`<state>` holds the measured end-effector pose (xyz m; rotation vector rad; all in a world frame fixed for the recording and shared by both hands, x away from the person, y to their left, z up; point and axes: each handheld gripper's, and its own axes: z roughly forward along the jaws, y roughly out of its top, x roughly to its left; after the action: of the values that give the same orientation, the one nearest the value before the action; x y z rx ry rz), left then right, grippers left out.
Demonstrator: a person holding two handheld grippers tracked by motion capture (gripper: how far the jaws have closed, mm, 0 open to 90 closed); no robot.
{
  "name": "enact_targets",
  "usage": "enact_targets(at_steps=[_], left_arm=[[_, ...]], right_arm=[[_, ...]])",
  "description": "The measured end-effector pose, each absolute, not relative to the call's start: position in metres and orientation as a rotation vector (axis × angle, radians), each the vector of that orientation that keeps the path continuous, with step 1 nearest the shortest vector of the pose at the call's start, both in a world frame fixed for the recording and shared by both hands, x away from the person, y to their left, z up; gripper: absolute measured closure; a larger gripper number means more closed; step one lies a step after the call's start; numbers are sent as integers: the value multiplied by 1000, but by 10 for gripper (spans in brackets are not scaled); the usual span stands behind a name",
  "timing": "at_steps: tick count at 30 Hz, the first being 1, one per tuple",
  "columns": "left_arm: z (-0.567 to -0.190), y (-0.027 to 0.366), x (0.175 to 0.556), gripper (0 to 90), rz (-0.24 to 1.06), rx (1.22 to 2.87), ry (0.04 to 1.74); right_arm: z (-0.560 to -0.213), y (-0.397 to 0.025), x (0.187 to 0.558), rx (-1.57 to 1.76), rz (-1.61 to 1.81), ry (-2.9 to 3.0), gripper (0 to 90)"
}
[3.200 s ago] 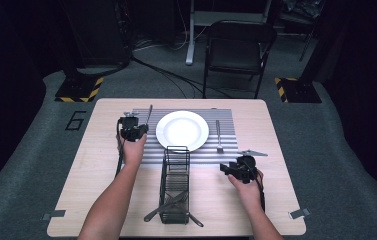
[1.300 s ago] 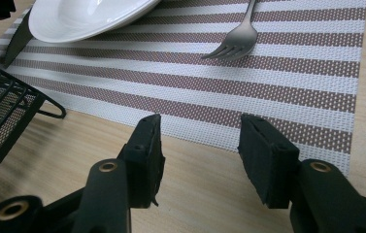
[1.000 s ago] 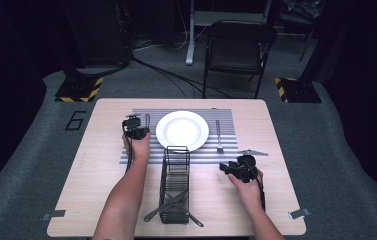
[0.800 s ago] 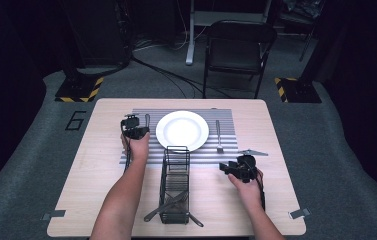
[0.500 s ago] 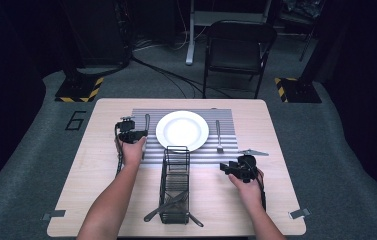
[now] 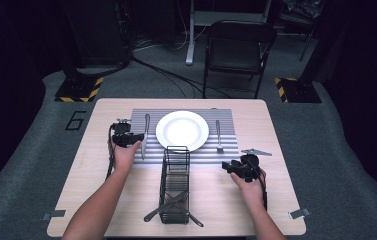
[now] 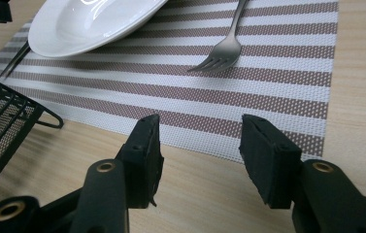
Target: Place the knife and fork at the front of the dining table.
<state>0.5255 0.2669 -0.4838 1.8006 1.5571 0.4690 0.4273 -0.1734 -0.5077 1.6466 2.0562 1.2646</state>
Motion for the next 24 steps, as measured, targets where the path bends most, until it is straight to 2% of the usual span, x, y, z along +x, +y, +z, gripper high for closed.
enact_targets(at_steps=[24], left_arm=[[-423,281,460,439,485,1885,1313]], right_arm=[[-502,-191,427,1672,1231,2000,467]])
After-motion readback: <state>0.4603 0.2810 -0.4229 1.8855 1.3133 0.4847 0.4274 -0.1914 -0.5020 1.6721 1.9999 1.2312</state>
